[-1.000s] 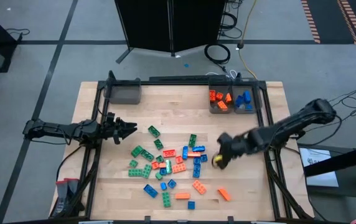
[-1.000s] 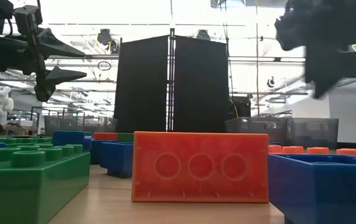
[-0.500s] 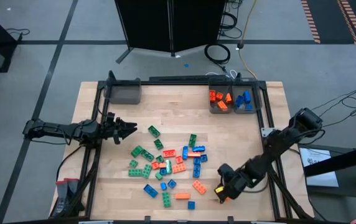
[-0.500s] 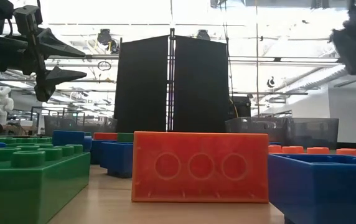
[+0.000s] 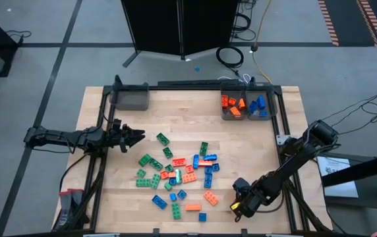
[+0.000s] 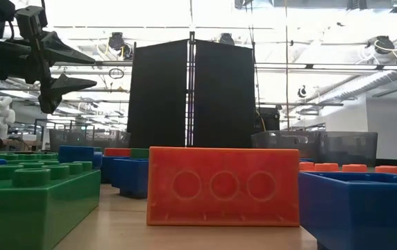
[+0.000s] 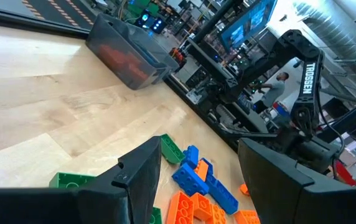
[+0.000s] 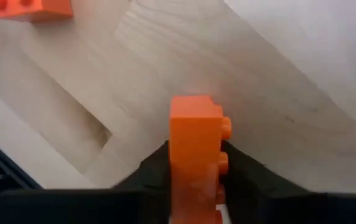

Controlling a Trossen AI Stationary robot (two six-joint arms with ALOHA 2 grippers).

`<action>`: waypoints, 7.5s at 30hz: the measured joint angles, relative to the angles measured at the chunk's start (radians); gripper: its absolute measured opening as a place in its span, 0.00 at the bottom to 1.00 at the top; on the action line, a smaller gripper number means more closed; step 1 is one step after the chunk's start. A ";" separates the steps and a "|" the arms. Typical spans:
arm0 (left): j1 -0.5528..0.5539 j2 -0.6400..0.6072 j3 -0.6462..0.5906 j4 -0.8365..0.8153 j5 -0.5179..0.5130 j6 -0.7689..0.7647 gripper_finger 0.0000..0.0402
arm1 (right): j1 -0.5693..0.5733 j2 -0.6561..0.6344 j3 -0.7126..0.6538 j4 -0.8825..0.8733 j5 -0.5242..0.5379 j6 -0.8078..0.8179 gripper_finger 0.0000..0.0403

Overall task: Sort blocks
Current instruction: Put the orange game piece into the middle black bin, then put the green game piece into the left black bin

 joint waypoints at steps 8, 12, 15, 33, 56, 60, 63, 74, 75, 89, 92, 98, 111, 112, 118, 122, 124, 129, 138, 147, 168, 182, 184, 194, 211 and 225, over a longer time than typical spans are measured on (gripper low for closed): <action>0.000 0.000 0.000 0.000 -0.003 0.010 0.54 | -0.177 -0.147 -0.016 -0.260 0.172 -0.086 0.19; 0.000 0.005 0.000 0.000 -0.005 0.029 0.54 | -0.322 -0.302 -0.010 -0.406 0.281 -0.172 0.19; 0.000 0.010 0.000 0.000 -0.007 0.032 0.54 | -0.469 -0.417 -0.011 -0.512 0.370 -0.257 0.19; 0.000 0.016 0.000 0.000 -0.007 0.027 0.54 | -1.279 -0.420 -0.009 -0.066 0.388 -0.980 0.19; 0.000 0.081 0.018 -0.050 0.236 0.024 0.54 | -1.326 -0.565 -0.007 0.067 0.262 -1.244 0.53; 0.000 0.178 0.124 -0.128 0.197 0.064 0.54 | -1.300 -0.609 -0.008 0.069 0.218 -1.280 0.50; 0.000 0.263 0.212 -0.180 0.127 0.106 0.54 | -1.256 -0.596 -0.007 0.116 0.108 -1.310 0.50; 0.000 0.376 0.333 -0.220 0.103 0.182 0.54 | -0.940 -0.286 0.029 0.135 -0.074 -1.693 0.50; 0.000 0.376 0.333 -0.223 0.104 0.178 0.54 | -0.923 -0.258 0.054 0.114 -0.072 -1.744 0.50; 0.000 0.376 0.333 -0.222 0.107 0.155 0.54 | -0.871 0.044 0.460 -0.347 -0.004 -2.536 0.50; 0.000 0.375 0.334 -0.230 0.107 0.155 0.54 | -0.856 0.069 0.464 -0.352 -0.006 -2.633 0.50; 0.000 0.377 0.334 -0.277 0.107 0.154 0.54 | -0.834 0.122 0.464 -0.346 -0.051 -2.726 0.50; 0.000 0.378 0.334 -0.291 0.107 0.155 0.54 | -0.827 0.242 0.464 -0.273 -0.051 -2.806 0.50; 0.000 0.378 0.334 -0.294 0.107 0.154 0.54 | -0.827 0.252 0.464 -0.284 -0.051 -2.819 0.50; 0.000 0.379 0.335 -0.303 0.107 0.155 0.54 | -0.823 0.294 0.468 -0.286 -0.022 -2.819 0.47; 0.000 0.380 0.335 -0.318 0.107 0.155 0.54 | -0.822 0.296 0.467 -0.275 0.061 -2.776 0.30; 0.000 0.380 0.335 -0.325 0.107 0.155 0.54 | -0.824 0.297 0.467 -0.277 0.096 -2.750 0.18; 0.000 0.380 0.335 -0.326 0.105 0.156 0.54 | -0.824 0.294 0.507 -0.315 0.139 -2.636 0.18; 0.000 0.380 0.335 -0.326 0.082 0.156 0.54 | -0.971 0.301 0.825 -0.191 0.038 -2.337 0.18; 0.000 0.380 0.335 -0.323 0.080 0.155 0.54 | -1.093 0.352 1.004 0.249 -0.127 -1.961 0.18; 0.000 0.379 0.335 -0.364 0.110 0.102 0.54 | -1.151 0.822 1.402 0.623 -0.301 -1.448 0.18; 0.081 0.291 0.335 -0.170 -0.610 0.223 0.54 | -1.183 0.699 1.406 0.514 -0.480 -1.522 0.18; 0.109 0.264 0.335 -0.169 -0.545 0.242 0.54 | -1.190 0.688 1.405 0.507 -0.497 -1.533 0.18; 0.308 0.239 0.335 -0.085 -0.004 0.326 0.54 | -1.170 0.672 1.404 0.468 -0.571 -1.544 0.18; 0.542 0.261 0.335 0.021 0.303 0.400 0.54 | -1.119 0.634 1.404 0.402 -0.628 -1.597 0.18; 0.565 0.425 0.335 0.163 0.462 0.427 0.46 | -1.095 0.634 1.404 0.410 -0.631 -1.625 0.18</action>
